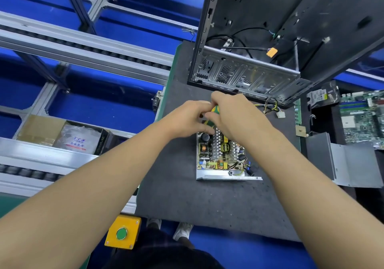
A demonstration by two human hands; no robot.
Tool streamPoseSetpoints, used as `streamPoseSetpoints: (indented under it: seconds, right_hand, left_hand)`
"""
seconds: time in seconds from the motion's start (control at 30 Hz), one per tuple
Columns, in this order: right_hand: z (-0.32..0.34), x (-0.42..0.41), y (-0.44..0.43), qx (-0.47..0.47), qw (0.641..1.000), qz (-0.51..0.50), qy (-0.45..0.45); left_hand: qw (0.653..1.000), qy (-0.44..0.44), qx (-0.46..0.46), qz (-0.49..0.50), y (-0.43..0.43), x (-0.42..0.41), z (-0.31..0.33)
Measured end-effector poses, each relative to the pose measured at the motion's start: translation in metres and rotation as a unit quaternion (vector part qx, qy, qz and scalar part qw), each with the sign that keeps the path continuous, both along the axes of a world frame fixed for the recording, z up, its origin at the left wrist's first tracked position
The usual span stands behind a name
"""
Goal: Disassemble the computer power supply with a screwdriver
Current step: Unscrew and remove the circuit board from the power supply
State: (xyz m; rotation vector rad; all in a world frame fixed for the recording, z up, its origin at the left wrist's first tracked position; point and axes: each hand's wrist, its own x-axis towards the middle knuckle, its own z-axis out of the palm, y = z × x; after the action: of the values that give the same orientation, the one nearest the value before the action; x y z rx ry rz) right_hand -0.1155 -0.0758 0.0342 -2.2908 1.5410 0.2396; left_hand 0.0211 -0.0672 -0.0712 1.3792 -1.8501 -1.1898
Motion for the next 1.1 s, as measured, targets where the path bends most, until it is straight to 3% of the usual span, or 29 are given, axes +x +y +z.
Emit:
streamPoseSetpoints:
  seconds: [0.17,0.3,0.57,0.67,0.87,1.1]
  right_hand:
    - [0.004,-0.006,0.002,-0.009,0.999,0.045,-0.016]
    - [0.005,-0.007,0.001,0.006,0.995,0.101,0.010]
    - [-0.009,-0.005,0.007,0.016,0.999,-0.034,-0.002]
    - [-0.013,-0.001,0.006,0.009,0.999,0.026,-0.026]
    - [-0.006,0.001,-0.001,0.016,0.995,0.095,-0.018]
    - [-0.002,-0.002,-0.001,0.069,0.996,0.054,0.014]
  left_hand:
    - [0.999,-0.012,0.049,0.001,-0.006,0.005,-0.003]
    - [0.998,-0.047,0.001,0.029,-0.007,0.005,0.001]
    - [0.999,-0.031,-0.006,0.033,-0.001,-0.003,-0.005]
    - [0.999,-0.007,0.015,0.029,0.001,0.001,-0.005]
    - [0.997,-0.055,0.048,0.022,-0.004,0.015,-0.002]
    - [0.995,-0.097,-0.020,0.016,-0.008,0.008,0.005]
